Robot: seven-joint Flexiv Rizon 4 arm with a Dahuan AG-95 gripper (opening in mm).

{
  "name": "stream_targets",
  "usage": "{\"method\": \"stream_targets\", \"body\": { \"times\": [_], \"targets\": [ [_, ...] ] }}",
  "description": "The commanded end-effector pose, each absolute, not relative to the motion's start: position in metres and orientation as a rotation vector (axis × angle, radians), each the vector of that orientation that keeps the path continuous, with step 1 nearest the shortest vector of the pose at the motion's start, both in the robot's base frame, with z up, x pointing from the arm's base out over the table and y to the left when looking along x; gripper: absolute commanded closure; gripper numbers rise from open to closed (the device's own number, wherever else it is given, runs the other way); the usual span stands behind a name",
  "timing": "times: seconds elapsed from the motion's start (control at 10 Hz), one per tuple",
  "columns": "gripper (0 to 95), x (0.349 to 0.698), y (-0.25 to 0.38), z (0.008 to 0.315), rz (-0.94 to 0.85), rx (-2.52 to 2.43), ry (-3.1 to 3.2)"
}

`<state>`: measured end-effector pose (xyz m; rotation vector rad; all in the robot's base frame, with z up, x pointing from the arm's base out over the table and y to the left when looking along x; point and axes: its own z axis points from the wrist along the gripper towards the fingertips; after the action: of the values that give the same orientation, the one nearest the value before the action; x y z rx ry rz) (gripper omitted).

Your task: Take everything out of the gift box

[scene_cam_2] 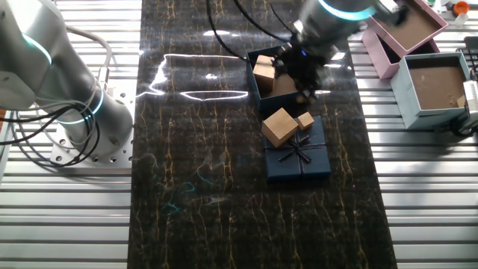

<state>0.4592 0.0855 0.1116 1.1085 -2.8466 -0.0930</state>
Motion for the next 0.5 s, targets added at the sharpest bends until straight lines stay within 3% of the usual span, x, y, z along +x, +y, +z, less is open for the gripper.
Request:
{"method": "stream_targets", "body": {
  "times": [0.1, 0.3, 0.4, 0.5],
  "targets": [
    [38.0, 0.458, 0.094, 0.113, -0.094, 1.111, -2.845],
    [38.0, 0.459, 0.098, 0.112, -0.092, 1.138, -2.846],
    [19.0, 0.460, 0.103, 0.110, -0.093, 1.161, -2.842],
    [19.0, 0.461, 0.108, 0.109, -0.084, 1.181, -2.832]
  ]
}}
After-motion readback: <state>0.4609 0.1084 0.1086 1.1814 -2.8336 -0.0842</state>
